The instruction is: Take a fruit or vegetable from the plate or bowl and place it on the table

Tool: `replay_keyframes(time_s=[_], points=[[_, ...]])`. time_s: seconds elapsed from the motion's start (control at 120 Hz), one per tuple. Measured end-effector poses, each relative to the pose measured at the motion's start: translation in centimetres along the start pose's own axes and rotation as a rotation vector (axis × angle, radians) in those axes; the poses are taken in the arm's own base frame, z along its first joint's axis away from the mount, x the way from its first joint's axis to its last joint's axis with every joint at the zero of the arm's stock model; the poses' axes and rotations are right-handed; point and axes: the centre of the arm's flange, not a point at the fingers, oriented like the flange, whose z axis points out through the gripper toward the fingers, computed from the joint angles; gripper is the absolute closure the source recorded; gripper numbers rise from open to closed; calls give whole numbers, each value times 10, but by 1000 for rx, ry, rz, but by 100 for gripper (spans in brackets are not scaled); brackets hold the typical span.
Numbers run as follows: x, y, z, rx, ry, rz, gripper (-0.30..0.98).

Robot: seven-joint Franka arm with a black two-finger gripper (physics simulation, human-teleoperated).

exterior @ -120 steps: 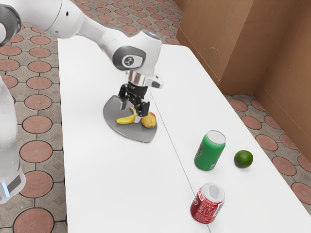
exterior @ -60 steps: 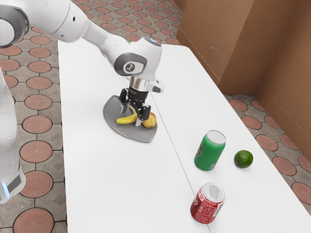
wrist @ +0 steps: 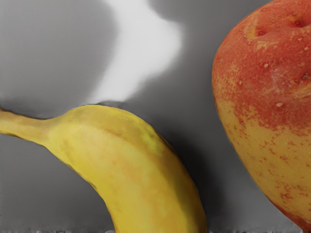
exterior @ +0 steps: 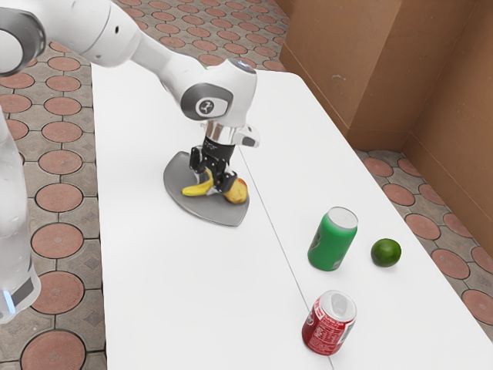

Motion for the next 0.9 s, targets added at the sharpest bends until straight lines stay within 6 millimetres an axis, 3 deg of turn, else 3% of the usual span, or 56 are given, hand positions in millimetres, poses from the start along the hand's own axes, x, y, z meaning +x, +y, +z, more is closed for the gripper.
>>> replay_keyframes(time_s=[0.225,0.408,0.592,0.733,0.9], points=[[-6,-2,-14,0,1,-42,56],[-15,0,-81,-30,75,-58,58],[-8,7,-156,-63,162,-67,56],[15,16,-196,-80,206,-77,57],[67,18,-200,-55,210,-111,56]])
